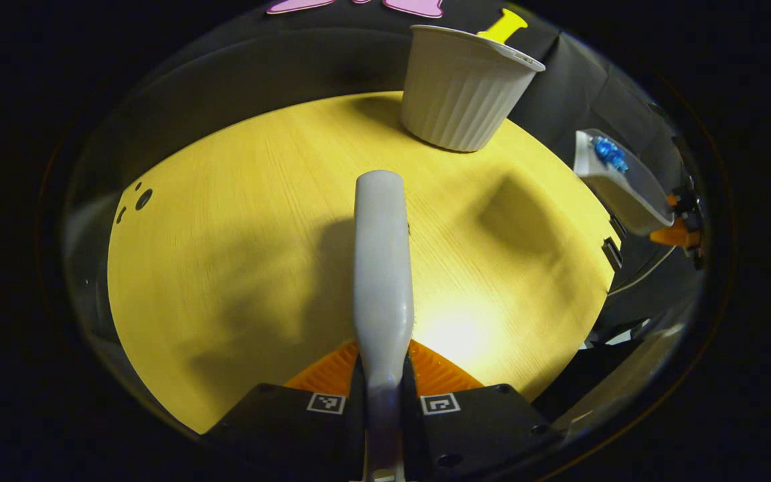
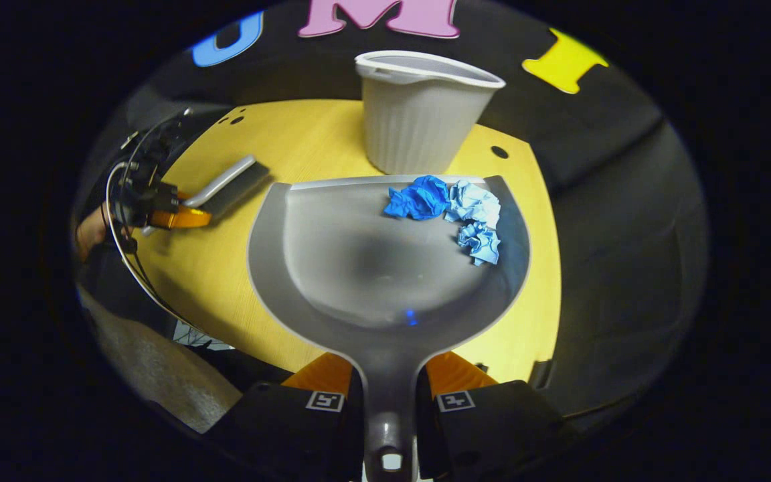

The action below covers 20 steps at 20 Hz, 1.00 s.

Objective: Pick up the small broom and dustpan from the desktop, sweep the trash into the dustpan with the broom, and then empty the trash into the garbage bin.

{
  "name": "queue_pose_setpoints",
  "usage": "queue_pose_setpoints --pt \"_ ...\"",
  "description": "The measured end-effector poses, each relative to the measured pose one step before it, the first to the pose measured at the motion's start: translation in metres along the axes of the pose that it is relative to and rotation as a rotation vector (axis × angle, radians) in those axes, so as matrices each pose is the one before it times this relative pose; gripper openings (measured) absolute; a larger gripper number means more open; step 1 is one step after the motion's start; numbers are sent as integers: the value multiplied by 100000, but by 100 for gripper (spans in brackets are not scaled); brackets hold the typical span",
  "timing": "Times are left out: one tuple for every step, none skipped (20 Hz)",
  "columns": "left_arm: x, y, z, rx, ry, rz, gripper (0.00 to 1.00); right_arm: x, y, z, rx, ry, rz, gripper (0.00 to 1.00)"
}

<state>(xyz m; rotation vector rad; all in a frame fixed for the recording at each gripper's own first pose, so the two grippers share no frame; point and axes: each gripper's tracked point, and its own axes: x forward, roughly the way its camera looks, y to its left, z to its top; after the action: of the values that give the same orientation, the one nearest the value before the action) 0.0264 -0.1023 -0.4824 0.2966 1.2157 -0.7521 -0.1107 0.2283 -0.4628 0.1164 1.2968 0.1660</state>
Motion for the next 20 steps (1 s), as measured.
queue_pose_setpoints --pt "115 46 -282 -1093 -76 -133 27 104 166 188 2510 -1333 -449 35" --pt "74 43 -192 -535 89 211 29 188 374 253 2605 -1468 164 35" --pt "322 160 -22 120 157 443 26 99 -6 -43 2173 -975 -25 35" --pt "202 86 -158 369 211 297 26 84 51 149 1137 -892 -521 35" --pt "111 -12 -51 230 209 48 26 57 -44 54 -165 -832 -1129 35" --pt "247 -49 -17 180 56 -245 27 236 -39 -55 -957 -504 -1065 35" --pt "117 20 33 114 35 -198 26 180 -85 -174 -1068 -143 -758 35" --pt "70 73 218 85 -194 73 26 210 -101 67 -1085 -381 -650 35" --pt "151 176 147 171 -291 70 26 29 -160 -86 -1134 -529 -164 35" --pt "30 17 -46 59 -327 120 26 285 -183 -72 -611 -103 90 35" --pt "-46 -27 -176 -213 -292 -74 26 -74 -71 -48 32 169 348 35" --pt "-38 112 -154 -138 -379 137 26 192 1 146 336 290 498 40" --pt "-175 77 -464 112 -29 153 26 34 11 64 400 649 141 40" --pt "211 120 -218 322 134 443 26 91 20 144 163 844 210 30" --pt "387 -492 -255 12 191 338 26 -298 113 353 -23 892 26 35" --pt "230 -503 -296 -358 38 90 26 -214 -73 41 132 1757 7 35" --pt "489 -517 -279 -459 -188 -168 26 -253 14 -102 -360 866 -667 35" --pt "284 -222 -134 -561 -311 -21 26 -242 4 -183 -411 890 -375 35" --pt "38 160 -72 -488 -344 -233 26 -196 -236 165 -1028 -119 -993 35" --pt "-30 140 -61 -432 -181 -186 26 -41 -152 159 38 -645 -1347 35"
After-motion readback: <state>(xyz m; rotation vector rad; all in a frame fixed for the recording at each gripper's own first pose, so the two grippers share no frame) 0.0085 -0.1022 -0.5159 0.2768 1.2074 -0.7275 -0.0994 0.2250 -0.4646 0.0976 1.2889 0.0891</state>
